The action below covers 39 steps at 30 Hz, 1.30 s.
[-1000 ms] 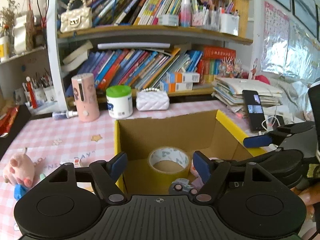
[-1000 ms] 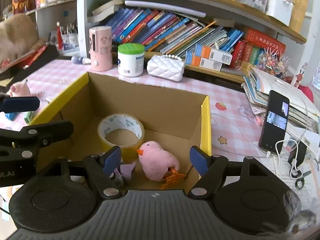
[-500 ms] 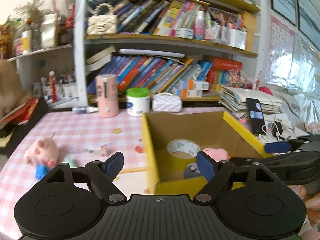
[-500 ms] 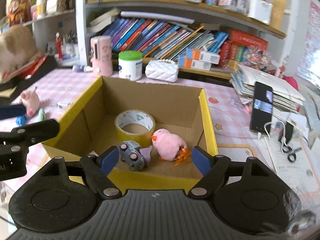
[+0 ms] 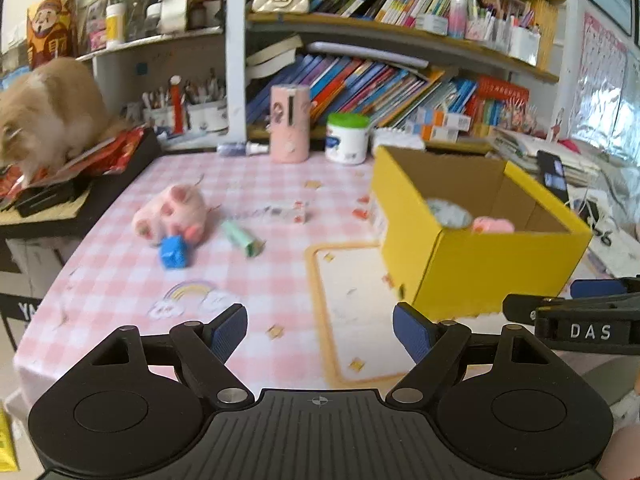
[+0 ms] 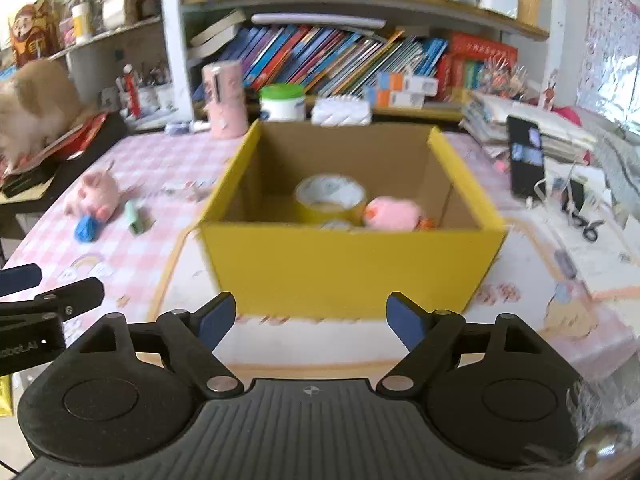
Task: Organize objects
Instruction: 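Withdraw both open tools from the box toward the blue block and green marker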
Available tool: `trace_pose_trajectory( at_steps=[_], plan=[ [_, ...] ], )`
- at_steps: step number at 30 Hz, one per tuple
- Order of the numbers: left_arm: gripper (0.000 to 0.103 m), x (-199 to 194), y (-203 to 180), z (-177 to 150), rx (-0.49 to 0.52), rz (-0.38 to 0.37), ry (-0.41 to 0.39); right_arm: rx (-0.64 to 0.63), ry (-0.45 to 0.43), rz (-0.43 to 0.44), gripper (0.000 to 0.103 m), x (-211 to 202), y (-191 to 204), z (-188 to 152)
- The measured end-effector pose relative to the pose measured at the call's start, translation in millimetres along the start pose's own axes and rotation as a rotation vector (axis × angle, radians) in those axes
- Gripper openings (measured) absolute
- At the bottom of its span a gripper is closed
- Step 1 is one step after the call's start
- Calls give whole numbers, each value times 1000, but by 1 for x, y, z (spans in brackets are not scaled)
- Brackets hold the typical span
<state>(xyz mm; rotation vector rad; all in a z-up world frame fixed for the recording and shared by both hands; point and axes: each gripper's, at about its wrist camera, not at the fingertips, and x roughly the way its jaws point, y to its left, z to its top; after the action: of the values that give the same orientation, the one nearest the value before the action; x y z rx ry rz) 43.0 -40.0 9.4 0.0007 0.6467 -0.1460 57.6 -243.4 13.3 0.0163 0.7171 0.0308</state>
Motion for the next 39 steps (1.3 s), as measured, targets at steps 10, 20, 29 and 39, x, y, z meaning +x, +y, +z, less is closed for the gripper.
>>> trace_pose_trajectory(
  at_steps=[10,20,29,39],
  plan=[
    [82,-24,49,-21,-30,40,19,-36,56,68,82,-6,65,-24],
    [82,-44,87,-34,-54,73,12,-49,57,100,82,-14,106,-34],
    [83,-55,111,-37,-88,94,-8,-79,43,121,82,-21,136,-35],
    [83,-49,127,-34,-138,119,-10,-127,34,138,82,-14,155,-27]
  ],
)
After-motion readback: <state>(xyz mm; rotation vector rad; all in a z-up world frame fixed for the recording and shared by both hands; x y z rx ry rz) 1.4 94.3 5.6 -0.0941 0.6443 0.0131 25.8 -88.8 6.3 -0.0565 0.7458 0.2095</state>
